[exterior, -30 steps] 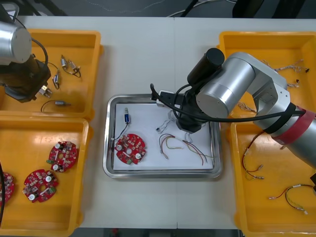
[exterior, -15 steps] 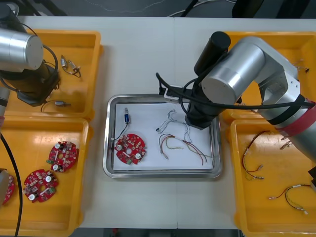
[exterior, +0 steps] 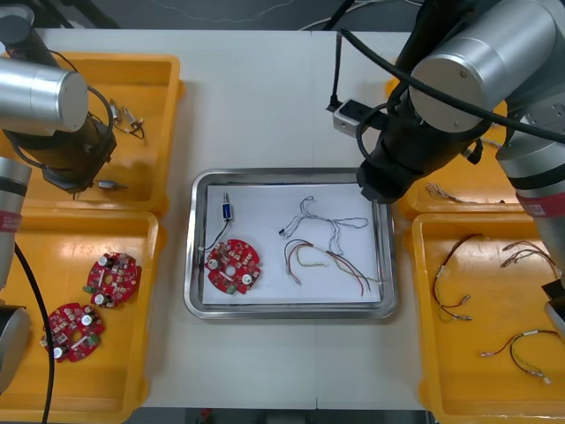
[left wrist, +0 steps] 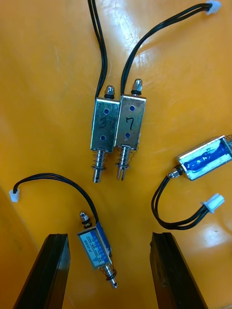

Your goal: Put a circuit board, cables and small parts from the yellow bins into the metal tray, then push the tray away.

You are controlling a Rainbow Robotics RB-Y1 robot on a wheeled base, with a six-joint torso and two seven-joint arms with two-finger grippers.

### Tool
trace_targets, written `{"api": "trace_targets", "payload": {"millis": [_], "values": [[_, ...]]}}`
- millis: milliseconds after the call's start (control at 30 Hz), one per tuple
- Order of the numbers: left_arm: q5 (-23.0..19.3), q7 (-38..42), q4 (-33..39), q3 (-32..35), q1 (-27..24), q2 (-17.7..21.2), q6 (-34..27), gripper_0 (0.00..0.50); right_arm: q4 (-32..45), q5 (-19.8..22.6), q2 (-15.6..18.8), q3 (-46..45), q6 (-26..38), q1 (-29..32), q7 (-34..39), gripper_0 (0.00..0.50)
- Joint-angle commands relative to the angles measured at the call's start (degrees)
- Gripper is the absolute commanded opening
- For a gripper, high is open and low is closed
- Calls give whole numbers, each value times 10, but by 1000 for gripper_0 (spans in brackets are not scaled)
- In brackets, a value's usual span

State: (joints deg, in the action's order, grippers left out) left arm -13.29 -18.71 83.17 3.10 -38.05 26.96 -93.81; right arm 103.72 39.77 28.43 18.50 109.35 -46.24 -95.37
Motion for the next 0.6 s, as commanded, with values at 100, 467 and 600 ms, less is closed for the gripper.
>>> {"api": "trace_targets", "payload": {"millis": [100, 467, 600], "values": [[-19, -23, 2, 17, 17, -7, -4, 486, 46, -7, -6, -51, 6, -19, 104, 465], [-24, -18, 2, 10, 15, -3, -23, 477, 96, 14, 44, -91, 6, 11, 239, 464], [-24, -19, 2, 10, 13, -3, -23, 477, 111, 22, 70, -105, 6, 26, 278, 463]]}}
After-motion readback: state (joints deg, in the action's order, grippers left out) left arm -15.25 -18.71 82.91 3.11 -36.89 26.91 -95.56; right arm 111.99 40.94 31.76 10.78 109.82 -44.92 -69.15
